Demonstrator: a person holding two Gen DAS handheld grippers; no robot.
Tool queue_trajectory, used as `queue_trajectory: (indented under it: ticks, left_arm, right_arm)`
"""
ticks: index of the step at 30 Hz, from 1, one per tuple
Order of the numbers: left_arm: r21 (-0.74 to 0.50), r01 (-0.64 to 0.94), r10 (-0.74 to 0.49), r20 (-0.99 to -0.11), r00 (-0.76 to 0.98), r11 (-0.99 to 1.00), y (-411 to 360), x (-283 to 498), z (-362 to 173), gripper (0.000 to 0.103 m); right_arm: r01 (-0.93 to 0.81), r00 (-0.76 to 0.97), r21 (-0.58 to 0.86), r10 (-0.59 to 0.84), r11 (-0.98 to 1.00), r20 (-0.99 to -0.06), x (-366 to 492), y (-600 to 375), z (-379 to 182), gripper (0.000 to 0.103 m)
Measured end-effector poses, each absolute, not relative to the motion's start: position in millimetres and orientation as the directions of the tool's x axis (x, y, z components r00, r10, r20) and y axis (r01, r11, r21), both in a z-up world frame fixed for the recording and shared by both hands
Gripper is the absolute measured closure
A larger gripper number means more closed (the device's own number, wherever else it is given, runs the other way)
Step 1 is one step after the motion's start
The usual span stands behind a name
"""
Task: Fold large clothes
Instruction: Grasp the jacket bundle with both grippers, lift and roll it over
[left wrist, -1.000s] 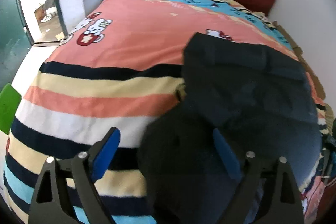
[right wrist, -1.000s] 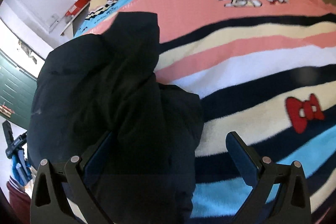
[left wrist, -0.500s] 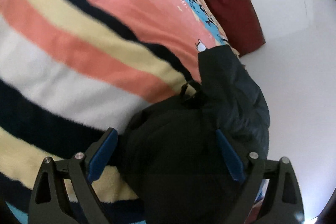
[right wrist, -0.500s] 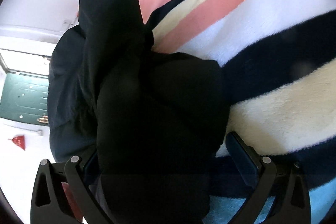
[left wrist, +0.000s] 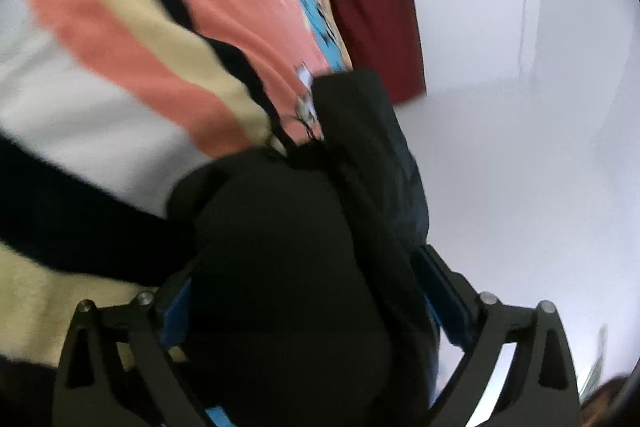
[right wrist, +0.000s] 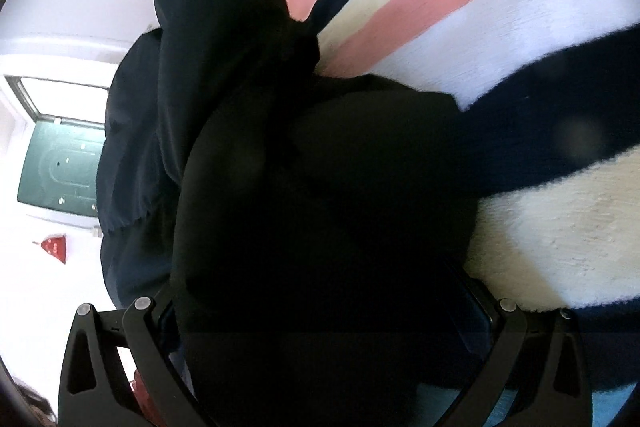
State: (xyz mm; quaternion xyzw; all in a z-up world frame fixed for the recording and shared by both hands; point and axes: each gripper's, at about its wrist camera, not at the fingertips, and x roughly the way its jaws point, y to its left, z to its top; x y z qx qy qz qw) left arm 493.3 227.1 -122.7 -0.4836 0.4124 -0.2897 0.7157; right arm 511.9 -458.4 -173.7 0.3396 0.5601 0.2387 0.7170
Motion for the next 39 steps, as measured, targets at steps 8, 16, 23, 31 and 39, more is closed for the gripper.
queue_trajectory:
  ticks: [8, 16, 23, 31, 39]
  left_arm:
    - [-0.857, -0.022, -0.792, -0.485, 0.372, 0.515, 200, 518, -135, 0.000]
    - [-0.775, -0.008, -0.718, -0.590, 0.370, 0.632, 178, 518, -127, 0.000]
    - [-0.714, -0.049, -0.635, -0.650, 0.418, 0.699, 154, 510, -117, 0.009]
    - [-0.822, -0.050, -0.686, -0.505, 0.523, 0.567, 158, 484, -91, 0.070]
    - [-0.872, 0.004, -0.736, -0.411, 0.537, 0.490, 157, 442, -55, 0.077]
  right_arm:
    - [0.021, 0.243, 0.749, 0.724, 0.662, -0.646, 518, -444, -184, 0.000]
    - [0.043, 0.288, 0.691, 0.653, 0.721, -0.700, 519, -431, -182, 0.000]
    - [0.045, 0.331, 0.725, 0.674, 0.688, -0.660, 516, -424, -185, 0.004]
    - [-0.046, 0.371, 0.762, 0.719, 0.646, -0.587, 505, -416, -155, 0.068]
    - [-0.164, 0.346, 0.784, 0.779, 0.599, -0.523, 465, -402, -107, 0.076]
